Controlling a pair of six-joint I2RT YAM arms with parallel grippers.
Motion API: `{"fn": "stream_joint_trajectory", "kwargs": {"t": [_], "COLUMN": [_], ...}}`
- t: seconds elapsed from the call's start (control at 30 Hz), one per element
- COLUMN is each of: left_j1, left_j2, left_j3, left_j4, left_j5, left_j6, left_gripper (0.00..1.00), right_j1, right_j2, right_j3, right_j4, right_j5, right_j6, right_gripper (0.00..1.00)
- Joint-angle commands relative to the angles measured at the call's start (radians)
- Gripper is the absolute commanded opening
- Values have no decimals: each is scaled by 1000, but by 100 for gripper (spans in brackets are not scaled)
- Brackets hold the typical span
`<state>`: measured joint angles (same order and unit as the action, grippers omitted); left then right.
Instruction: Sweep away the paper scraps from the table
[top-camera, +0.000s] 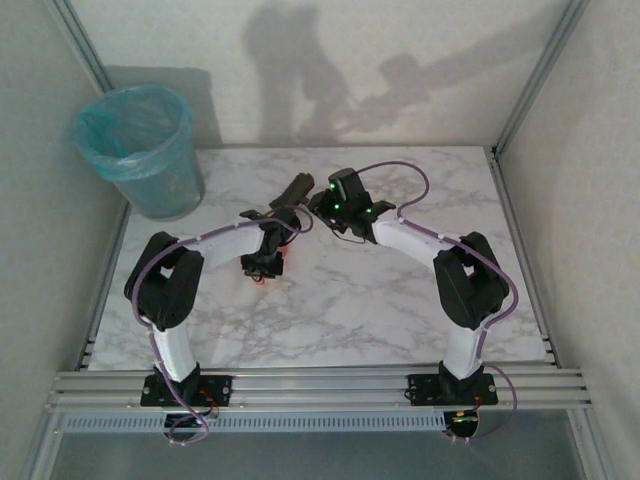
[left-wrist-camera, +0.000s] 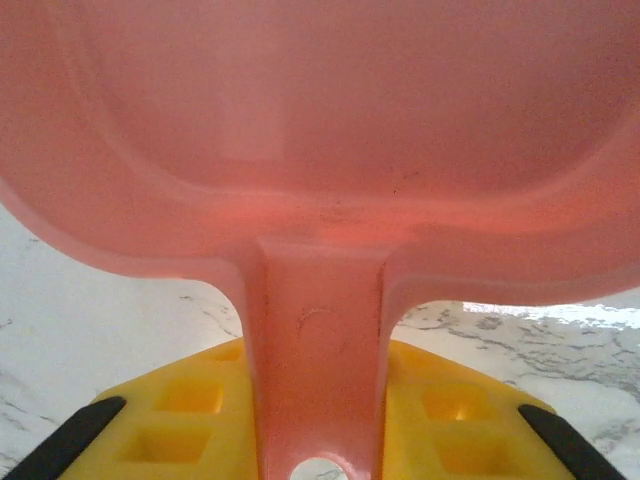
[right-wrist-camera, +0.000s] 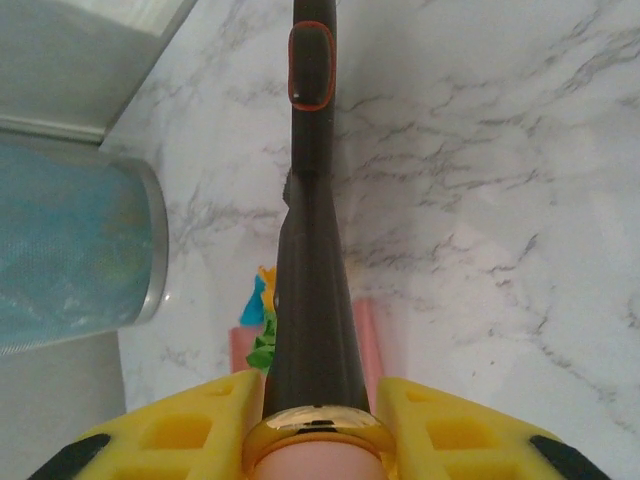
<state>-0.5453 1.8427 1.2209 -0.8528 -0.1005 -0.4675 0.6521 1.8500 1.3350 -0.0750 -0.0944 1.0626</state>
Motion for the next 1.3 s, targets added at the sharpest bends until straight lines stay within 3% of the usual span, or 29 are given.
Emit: {"fn": "stream_joint_trajectory", "kwargs": {"t": [0.0, 0.3, 0.6, 0.93, 1.27], "left_j1": [25, 33, 33, 32, 28], "left_j2": [39, 64, 36, 17, 32], "left_j3": [-10, 11, -16, -23, 3], "left_j4": [-8, 13, 41, 26, -3], "left_j5": [-23, -27, -18, 26, 23], "left_j6": [21, 35, 41, 34, 27], "left_gripper": [0, 0, 0, 0, 0], "right_j1": [1, 1, -1, -27, -27], "right_j2": [21, -123, -253, -84, 187], "right_j3": [-19, -178, -278, -167, 8], "right_j4": [1, 89, 128, 252, 343], "right_j5": [-117, -159, 13, 16, -284], "right_j6": [16, 137, 137, 68, 170], "right_gripper": [0, 0, 0, 0, 0]}}
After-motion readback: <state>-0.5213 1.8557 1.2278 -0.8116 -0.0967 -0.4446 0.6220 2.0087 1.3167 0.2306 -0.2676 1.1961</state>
